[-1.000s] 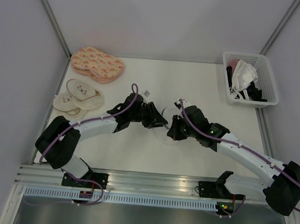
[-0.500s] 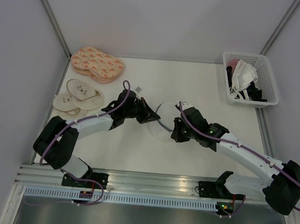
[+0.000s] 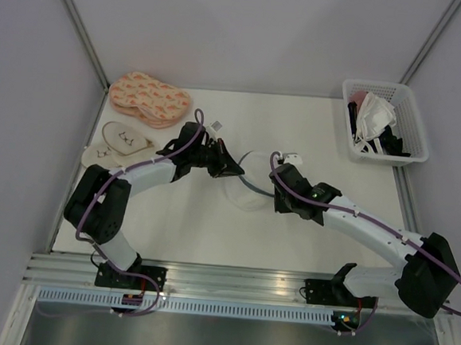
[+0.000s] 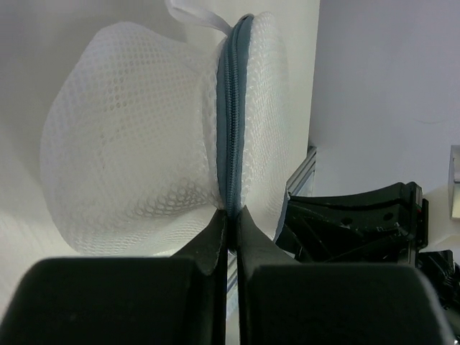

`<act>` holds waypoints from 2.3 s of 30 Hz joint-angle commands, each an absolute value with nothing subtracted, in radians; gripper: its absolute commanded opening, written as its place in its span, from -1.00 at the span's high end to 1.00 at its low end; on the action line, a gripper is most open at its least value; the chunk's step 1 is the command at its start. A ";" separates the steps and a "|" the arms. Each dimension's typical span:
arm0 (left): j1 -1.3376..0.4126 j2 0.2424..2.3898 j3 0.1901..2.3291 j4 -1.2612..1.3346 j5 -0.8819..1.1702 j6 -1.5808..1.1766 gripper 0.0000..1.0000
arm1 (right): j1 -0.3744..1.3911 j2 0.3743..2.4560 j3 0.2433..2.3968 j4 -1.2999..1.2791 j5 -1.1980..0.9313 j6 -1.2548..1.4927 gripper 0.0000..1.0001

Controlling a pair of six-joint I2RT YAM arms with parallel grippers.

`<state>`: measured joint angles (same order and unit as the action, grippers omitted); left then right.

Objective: Unzip the laundry bag and remove the bra

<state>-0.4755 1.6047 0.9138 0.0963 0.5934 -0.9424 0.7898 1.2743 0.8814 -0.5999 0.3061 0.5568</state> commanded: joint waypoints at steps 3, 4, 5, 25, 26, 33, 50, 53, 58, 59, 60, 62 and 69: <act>-0.442 1.718 1.095 0.119 0.695 -0.802 0.96 | 0.790 1.221 0.905 -0.603 0.316 0.534 0.99; -0.442 1.739 1.124 0.150 0.709 -0.816 0.95 | 0.788 1.201 0.897 -0.594 0.273 0.529 0.99; -0.442 1.749 1.134 0.179 0.719 -0.833 0.86 | 0.788 1.194 0.893 -0.582 0.259 0.526 0.99; -0.636 1.443 0.885 0.101 0.433 -1.058 -0.99 | 0.790 1.195 0.853 -0.344 -0.136 0.416 0.99; -0.647 1.465 0.897 0.101 0.440 -1.058 -0.99 | 0.792 1.200 0.853 -0.339 -0.138 0.416 0.99; -0.687 1.554 0.924 0.097 0.433 -1.049 -0.55 | 0.792 1.196 0.854 -0.334 -0.135 0.419 1.00; -0.568 1.598 0.936 0.130 0.457 -0.968 0.95 | 0.810 1.200 0.795 -0.422 -0.138 0.433 0.99; -0.519 1.601 0.956 0.103 0.509 -0.907 0.95 | 0.810 1.212 0.802 -0.529 0.048 0.465 0.99; -0.485 1.653 1.015 0.049 0.636 -0.807 0.95 | 0.810 1.246 0.845 -0.620 0.274 0.532 0.99; -0.485 1.666 1.025 0.046 0.659 -0.796 0.96 | 0.811 1.258 0.854 -0.618 0.302 0.537 0.99; -0.485 1.678 1.035 0.046 0.682 -0.778 0.95 | 0.810 1.264 0.859 -0.612 0.308 0.540 0.99; -0.485 1.716 1.068 0.046 0.733 -0.762 0.95 | 0.810 1.287 0.877 -0.597 0.327 0.543 0.99; -0.482 1.775 1.158 0.057 0.695 -0.709 0.86 | 0.810 1.272 0.899 -0.551 0.281 0.526 0.99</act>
<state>-0.4927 1.7657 1.0912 0.0315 0.7021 -0.7853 0.8059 1.2987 0.8616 -0.5426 0.2672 0.5243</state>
